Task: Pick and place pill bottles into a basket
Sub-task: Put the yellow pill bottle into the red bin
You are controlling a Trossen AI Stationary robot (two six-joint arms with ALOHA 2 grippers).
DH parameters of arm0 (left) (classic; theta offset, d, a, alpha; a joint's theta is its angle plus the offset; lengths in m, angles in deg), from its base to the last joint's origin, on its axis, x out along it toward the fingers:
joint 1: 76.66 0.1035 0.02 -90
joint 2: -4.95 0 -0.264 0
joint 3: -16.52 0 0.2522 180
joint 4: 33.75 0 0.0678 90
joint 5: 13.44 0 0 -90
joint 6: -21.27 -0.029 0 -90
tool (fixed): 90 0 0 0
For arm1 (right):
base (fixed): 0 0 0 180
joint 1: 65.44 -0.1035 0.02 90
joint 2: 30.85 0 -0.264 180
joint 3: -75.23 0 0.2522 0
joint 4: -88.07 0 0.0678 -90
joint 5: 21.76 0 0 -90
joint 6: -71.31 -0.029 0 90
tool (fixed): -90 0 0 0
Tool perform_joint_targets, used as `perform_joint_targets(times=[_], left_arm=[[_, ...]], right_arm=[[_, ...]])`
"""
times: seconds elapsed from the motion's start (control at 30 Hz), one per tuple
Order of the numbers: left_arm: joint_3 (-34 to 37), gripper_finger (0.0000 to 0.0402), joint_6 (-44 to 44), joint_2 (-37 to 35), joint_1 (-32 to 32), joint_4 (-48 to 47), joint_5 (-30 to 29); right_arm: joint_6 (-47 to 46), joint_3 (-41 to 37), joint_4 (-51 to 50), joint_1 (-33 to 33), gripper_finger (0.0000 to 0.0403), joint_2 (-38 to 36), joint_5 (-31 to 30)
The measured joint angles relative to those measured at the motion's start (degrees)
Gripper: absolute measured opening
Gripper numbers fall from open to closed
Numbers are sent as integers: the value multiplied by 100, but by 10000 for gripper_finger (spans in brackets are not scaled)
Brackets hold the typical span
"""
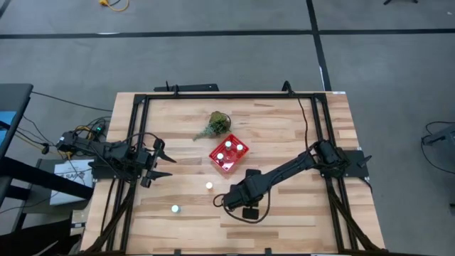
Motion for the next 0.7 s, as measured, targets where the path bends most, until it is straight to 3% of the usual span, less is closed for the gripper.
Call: perform_joint_targets(times=[0.13,0.4,0.63,0.7], left_arm=[[2,222,0,1,2,-2,0],[2,222,0,0,1,-2,0],[2,222,-33,5,0,0,0],[1,222,-35,15,1,-2,1]], right_arm=[[153,7,-8,133,126,-14,-2],[514,198,-330,435,93,-191,-45],[735,604,-803,743,118,-561,-608],[864,766,-446,878,114,-588,-667]])
